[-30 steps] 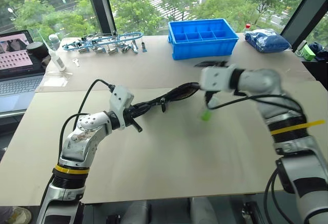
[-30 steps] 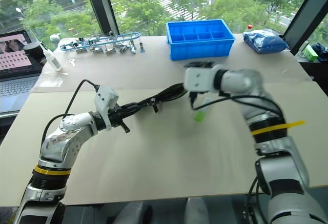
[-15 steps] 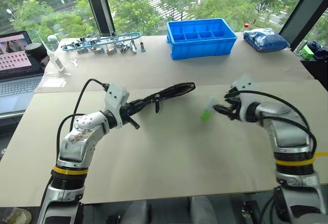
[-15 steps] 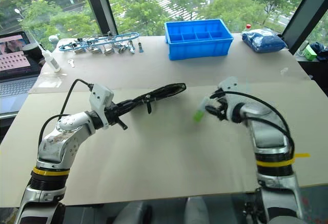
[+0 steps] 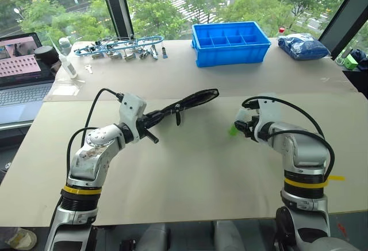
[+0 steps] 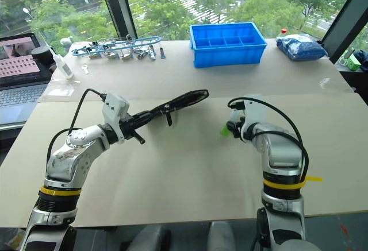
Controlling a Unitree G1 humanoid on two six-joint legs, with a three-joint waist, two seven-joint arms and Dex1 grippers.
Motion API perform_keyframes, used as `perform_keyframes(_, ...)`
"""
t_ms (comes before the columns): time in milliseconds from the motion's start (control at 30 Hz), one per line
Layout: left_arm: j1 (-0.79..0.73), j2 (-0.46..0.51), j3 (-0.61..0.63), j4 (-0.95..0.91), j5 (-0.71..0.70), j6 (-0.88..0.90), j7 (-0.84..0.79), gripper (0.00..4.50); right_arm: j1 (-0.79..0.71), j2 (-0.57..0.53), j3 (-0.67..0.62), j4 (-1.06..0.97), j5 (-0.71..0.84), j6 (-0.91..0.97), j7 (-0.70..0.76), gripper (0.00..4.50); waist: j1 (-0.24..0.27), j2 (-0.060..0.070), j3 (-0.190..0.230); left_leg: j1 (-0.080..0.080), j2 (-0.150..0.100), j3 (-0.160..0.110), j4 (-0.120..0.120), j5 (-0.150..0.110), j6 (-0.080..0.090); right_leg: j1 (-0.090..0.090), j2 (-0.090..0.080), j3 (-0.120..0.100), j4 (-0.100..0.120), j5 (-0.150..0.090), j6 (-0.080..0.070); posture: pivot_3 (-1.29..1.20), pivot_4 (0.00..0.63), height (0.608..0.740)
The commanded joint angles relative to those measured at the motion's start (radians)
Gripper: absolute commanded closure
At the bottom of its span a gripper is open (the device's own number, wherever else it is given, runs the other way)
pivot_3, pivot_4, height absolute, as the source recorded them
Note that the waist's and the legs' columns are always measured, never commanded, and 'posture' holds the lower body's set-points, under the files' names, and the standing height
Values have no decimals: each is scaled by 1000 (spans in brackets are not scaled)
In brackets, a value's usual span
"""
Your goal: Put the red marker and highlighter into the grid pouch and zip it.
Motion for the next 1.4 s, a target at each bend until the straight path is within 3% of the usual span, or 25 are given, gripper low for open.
perform_keyframes(33, -1, -4, 12, -14, 2, -21, 11, 4500, -30, 43, 32, -9, 8, -28, -43, 1450, -6, 0, 0, 0, 0, 0, 0, 0, 0, 0, 0, 0, 0, 0, 0, 0, 150, 740)
perform_keyframes(367, 1, -16, 15, -8, 5, -32, 26, 4500, -41, 35, 112, 109, -9, -158, -73, 1450, -17, 0, 0, 0, 0, 0, 0, 0, 0, 0, 0, 0, 0, 0, 0, 0, 150, 740)
perform_keyframes(500, -1, -15, 16, -7, 5, -35, 31, 4500, -18, 30, 141, 126, -15, -218, -78, 2388, -18, 0, 0, 0, 0, 0, 0, 0, 0, 0, 0, 0, 0, 0, 0, 0, 150, 740)
perform_keyframes(700, -5, -9, 20, -10, 3, -34, 32, 4500, -1, 22, 146, 131, -12, -269, -84, 4446, -18, 0, 0, 2, 0, 0, 0, 0, 0, 1, 0, 0, 0, 0, 0, 0, 150, 740)
perform_keyframes(900, -2, -4, 21, -14, 4, -31, 31, 4500, -21, -30, 131, 128, -10, -388, -55, 4446, -18, 0, 0, 2, 0, 0, 0, 0, 0, 1, 0, 0, 0, 0, 0, 0, 150, 740)
perform_keyframes(1033, -5, -1, 16, -6, 5, -32, 24, 4500, -58, -162, 187, 67, 41, -566, 169, 4446, -18, 0, 0, 1, 0, 0, 0, 0, 0, 1, 0, 0, -1, 0, 0, 0, 150, 740)
perform_keyframes(1200, -15, -2, 4, 9, 8, -36, 14, 4500, -135, -305, 165, 117, 10, -802, 253, 4446, -19, 0, 0, 2, 0, 0, -1, 0, 0, 1, 0, 0, -1, 0, 0, 0, 150, 740)
perform_keyframes(1367, -20, -10, 1, 16, 12, -40, 11, 4500, -170, -343, 163, 138, 34, -623, 262, 4446, -16, 0, 0, 2, 0, 0, 0, 0, 1, 2, 0, 0, -1, 0, 0, 0, 150, 740)
perform_keyframes(1400, -18, -11, 1, 15, 12, -40, 12, 4500, -169, -316, 151, 114, 56, -571, 246, 4187, -16, 0, 0, 2, 0, 0, 0, 0, 1, 2, 0, 0, -1, 0, 0, 0, 150, 740)
